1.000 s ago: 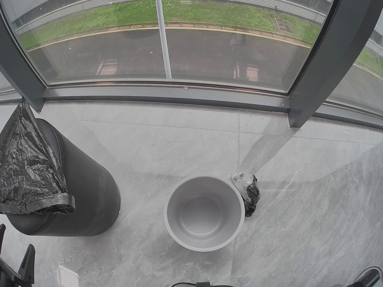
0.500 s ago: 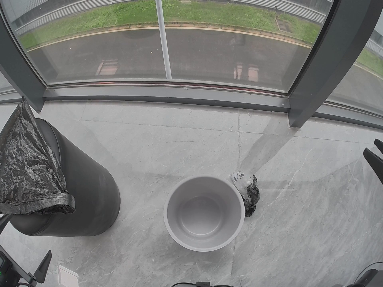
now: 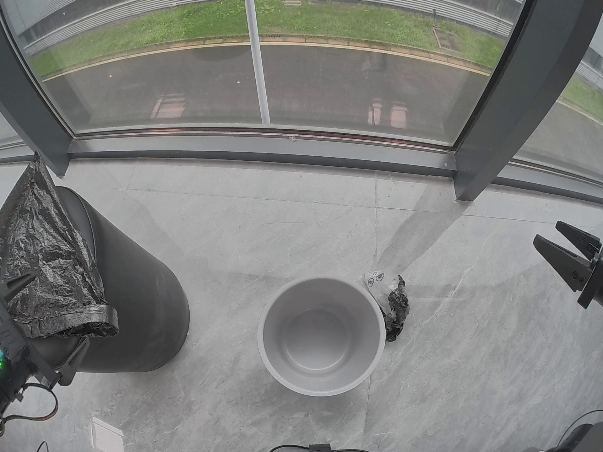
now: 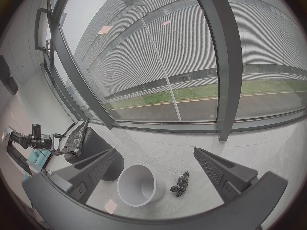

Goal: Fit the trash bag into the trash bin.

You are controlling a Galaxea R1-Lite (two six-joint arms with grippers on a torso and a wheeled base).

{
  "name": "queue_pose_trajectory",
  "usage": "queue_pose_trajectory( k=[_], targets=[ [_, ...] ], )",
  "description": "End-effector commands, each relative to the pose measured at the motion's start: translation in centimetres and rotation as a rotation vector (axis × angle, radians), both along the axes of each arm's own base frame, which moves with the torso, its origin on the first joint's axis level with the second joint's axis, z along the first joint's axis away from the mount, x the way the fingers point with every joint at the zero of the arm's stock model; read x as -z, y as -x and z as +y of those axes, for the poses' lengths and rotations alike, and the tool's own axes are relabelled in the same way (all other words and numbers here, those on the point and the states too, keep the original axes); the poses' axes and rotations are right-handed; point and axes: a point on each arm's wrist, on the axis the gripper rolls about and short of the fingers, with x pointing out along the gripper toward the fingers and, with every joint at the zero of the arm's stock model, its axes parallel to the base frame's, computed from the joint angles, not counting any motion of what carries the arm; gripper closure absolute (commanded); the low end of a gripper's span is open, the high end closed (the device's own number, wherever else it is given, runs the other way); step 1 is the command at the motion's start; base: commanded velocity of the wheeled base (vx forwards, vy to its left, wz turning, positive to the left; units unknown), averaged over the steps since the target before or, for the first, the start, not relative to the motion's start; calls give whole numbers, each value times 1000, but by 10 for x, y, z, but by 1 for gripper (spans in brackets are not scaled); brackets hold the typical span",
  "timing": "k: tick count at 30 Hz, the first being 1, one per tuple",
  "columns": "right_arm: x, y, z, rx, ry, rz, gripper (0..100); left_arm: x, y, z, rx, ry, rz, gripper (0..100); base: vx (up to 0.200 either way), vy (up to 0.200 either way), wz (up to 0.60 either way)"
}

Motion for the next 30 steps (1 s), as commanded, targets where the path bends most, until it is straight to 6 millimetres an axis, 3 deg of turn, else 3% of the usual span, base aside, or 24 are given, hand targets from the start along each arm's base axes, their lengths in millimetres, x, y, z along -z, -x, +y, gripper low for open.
queue_pose_trajectory(
  k=[1,9,26,30],
  targets=[
    [3,-4,1,-5,0,17,0,6,-34,-4,-10,24,120,0,0,0,0],
    [3,-4,1,-5,2,18,0,8,-40,-5,-45,134,162,0,0,0,0],
    [5,-6,2,-4,3,31,0,11,-65,-3,-114,18,216,0,0,0,0],
    [5,-6,2,-4,2,29,0,9,-83,-2,-156,6,194,0,0,0,0]
  ],
)
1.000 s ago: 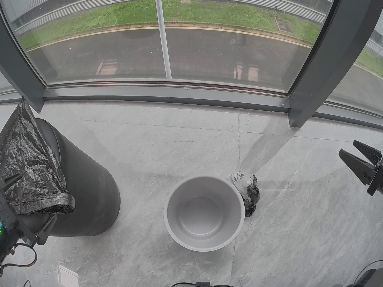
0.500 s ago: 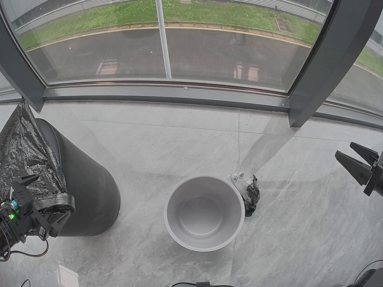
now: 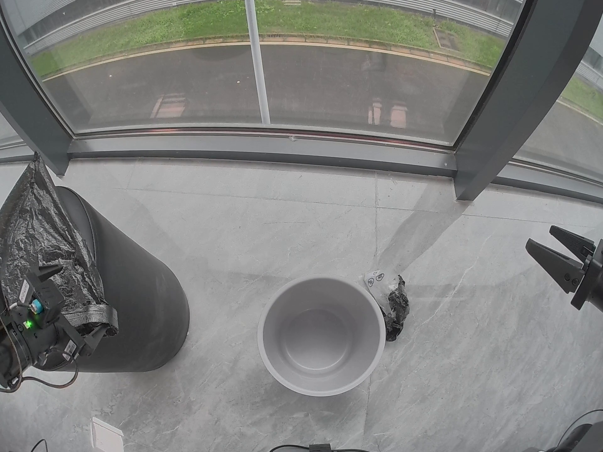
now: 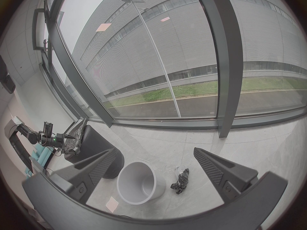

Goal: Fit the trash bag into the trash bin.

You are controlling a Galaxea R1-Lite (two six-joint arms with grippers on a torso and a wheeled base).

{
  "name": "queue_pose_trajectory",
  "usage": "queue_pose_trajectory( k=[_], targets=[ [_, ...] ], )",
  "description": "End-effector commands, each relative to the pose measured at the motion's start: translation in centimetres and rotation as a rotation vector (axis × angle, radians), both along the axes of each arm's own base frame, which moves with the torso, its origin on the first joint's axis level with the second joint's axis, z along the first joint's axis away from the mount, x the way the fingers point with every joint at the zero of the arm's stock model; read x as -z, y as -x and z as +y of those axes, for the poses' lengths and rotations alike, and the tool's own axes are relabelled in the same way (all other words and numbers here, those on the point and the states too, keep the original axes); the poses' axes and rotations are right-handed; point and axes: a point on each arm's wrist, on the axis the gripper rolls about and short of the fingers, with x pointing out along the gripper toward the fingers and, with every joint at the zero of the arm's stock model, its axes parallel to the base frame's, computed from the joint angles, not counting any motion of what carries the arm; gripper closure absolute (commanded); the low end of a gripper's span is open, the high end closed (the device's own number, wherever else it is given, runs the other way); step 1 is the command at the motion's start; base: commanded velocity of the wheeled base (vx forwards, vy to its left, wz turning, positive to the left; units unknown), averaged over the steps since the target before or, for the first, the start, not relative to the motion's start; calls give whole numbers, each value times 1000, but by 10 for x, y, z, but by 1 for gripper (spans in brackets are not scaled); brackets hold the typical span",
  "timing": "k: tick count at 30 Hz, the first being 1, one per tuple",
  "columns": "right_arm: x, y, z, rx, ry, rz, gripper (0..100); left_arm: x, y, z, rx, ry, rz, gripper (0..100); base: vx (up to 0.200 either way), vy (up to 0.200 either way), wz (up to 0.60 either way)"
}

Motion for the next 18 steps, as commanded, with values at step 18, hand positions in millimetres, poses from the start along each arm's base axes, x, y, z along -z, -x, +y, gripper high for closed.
queue_pose_trajectory(
  k=[18],
  targets=[
    [-1,1,0,-1,-1,-5,0,2,-38,14,-95,-125,-59,0,0,0,0]
  ],
)
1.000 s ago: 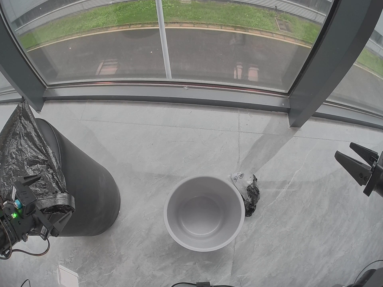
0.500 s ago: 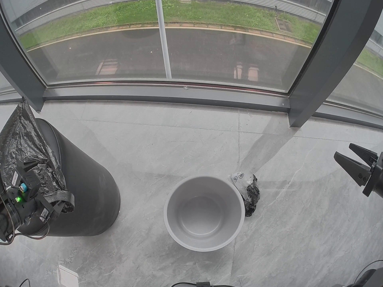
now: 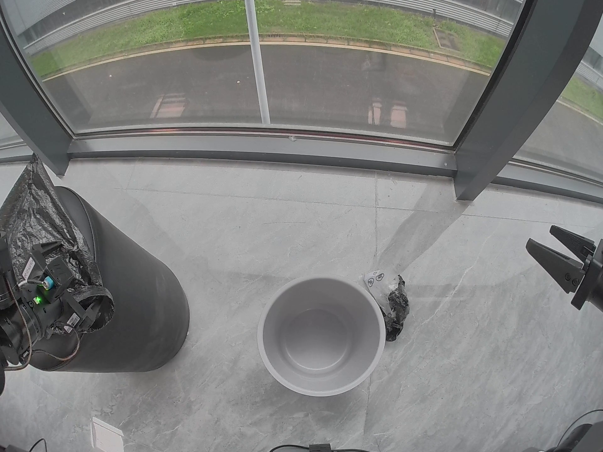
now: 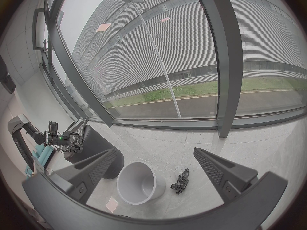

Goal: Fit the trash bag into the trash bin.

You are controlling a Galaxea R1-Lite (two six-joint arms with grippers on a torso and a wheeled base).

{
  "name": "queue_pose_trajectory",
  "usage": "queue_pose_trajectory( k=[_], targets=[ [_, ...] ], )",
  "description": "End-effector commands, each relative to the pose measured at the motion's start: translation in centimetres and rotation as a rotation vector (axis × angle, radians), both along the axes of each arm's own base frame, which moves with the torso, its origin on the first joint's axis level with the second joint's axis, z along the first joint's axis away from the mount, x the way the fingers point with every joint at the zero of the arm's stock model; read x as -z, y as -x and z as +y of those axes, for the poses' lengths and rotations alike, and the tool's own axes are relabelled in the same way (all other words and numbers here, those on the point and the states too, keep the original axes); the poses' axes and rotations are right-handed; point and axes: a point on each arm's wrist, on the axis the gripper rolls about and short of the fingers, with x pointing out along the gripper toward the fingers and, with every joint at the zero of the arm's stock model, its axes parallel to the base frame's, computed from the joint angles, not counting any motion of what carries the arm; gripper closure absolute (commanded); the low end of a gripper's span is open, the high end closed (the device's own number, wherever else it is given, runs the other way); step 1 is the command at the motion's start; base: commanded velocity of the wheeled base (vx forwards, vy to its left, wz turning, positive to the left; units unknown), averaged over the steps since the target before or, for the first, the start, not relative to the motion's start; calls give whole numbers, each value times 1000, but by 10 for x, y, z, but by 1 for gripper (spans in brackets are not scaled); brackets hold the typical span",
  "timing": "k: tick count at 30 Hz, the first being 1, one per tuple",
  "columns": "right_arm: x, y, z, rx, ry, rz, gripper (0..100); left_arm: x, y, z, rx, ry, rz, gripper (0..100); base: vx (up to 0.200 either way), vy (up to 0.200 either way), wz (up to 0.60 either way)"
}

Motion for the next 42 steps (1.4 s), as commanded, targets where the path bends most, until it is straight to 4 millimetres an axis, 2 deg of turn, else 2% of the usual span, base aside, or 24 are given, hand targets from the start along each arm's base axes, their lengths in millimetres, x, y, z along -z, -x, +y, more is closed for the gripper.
queue_pose_trajectory(
  k=[1,4,5,9,13,22,25,30,34,38,39,42],
  targets=[
    [0,1,0,-1,-1,-3,0,1,-1,1,-9,-3,5,0,0,0,0],
    [1,1,0,-2,0,2,0,-2,0,1,-7,4,-8,0,0,0,0],
    [1,1,0,-1,0,2,0,-2,1,0,-6,7,-8,100,0,0,0],
    [1,1,0,-2,0,2,0,-4,0,-1,-7,37,-23,100,0,0,0],
    [2,1,0,-4,1,5,0,-10,9,-5,-1,127,-72,100,0,0,0],
    [6,-1,1,-4,5,26,0,-51,26,-26,63,623,-254,100,0,0,0],
    [9,-3,1,-5,11,43,0,-67,35,-27,115,757,-300,100,0,0,0],
    [17,-5,1,-6,20,75,0,-80,45,-27,160,973,-321,100,0,0,0],
    [22,-6,3,-14,28,97,0,-86,39,-29,137,1191,-297,100,0,0,0],
    [31,-2,4,-32,45,119,0,-101,20,-32,102,1401,-278,100,0,0,0],
    [31,-2,4,-35,45,118,0,-105,10,-34,87,1470,-265,100,0,0,0],
    [28,0,6,-48,41,90,0,-113,2,-36,70,1576,-255,100,0,0,0]
  ],
)
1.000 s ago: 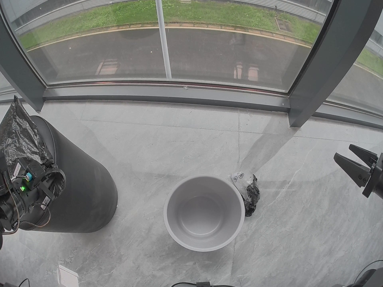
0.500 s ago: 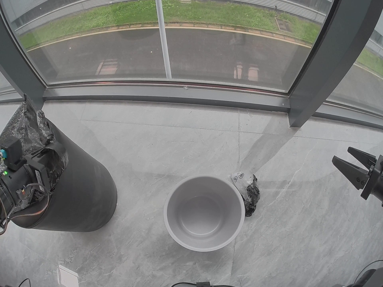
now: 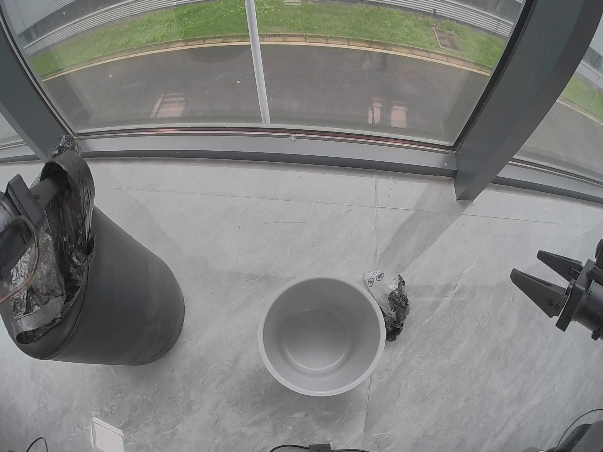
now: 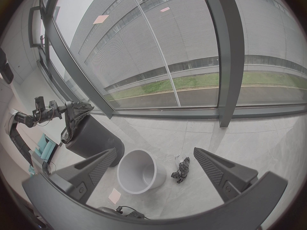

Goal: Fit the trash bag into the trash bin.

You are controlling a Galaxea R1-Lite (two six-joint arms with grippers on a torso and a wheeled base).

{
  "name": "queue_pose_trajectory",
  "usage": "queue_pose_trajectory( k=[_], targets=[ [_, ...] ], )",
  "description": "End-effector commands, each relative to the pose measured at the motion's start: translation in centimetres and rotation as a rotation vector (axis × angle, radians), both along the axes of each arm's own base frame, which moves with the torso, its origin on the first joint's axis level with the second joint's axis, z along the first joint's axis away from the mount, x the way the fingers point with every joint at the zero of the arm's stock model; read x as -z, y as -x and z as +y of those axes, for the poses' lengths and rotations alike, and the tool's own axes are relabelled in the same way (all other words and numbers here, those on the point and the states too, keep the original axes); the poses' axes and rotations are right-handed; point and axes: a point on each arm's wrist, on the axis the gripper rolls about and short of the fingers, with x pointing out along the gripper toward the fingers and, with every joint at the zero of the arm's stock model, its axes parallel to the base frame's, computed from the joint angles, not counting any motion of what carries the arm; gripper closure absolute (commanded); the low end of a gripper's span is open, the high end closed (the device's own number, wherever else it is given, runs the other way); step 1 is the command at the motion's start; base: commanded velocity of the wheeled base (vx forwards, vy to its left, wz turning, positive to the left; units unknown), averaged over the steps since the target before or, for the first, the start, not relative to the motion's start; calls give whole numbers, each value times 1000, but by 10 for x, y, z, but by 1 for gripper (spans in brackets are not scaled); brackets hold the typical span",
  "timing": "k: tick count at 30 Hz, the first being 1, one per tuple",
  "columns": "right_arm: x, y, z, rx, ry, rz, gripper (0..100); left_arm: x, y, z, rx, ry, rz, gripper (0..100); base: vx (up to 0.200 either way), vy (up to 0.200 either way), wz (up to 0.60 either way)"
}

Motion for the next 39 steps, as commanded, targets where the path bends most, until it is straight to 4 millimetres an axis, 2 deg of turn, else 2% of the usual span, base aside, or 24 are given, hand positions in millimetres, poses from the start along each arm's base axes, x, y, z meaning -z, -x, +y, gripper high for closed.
queue_pose_trajectory(
  k=[1,7,9,10,13,17,22,24,28,32,36,39],
  targets=[
    [4,3,3,-28,3,-4,0,-20,-25,-7,34,150,12,100,0,0,0],
    [-3,0,8,-37,-48,-47,0,-28,-17,-33,130,217,24,100,0,0,0],
    [-4,-1,10,-33,-66,-49,0,-28,-17,-37,142,221,25,100,0,0,0],
    [-10,-7,15,30,-150,-53,0,-35,-17,-54,210,229,24,100,0,0,0],
    [-8,-22,25,117,-182,-32,0,-45,-24,-71,242,237,13,100,0,0,0],
    [8,-52,55,129,-92,17,0,-66,-42,-106,322,236,32,100,0,0,0],
    [19,-80,103,54,6,30,0,-74,-67,-136,350,229,60,100,0,0,0],
    [21,-88,123,35,9,29,0,-76,-68,-140,361,248,60,100,0,0,0],
    [22,-98,145,10,-4,7,0,-81,-62,-140,391,310,71,100,0,0,0],
    [24,-99,153,-10,-7,5,0,-82,-59,-138,396,339,80,100,0,0,0],
    [33,-94,167,-57,13,30,0,-84,-56,-139,412,373,90,100,0,0,0],
    [38,-101,176,-60,21,34,0,-87,-46,-145,488,413,111,100,0,0,0]
  ],
)
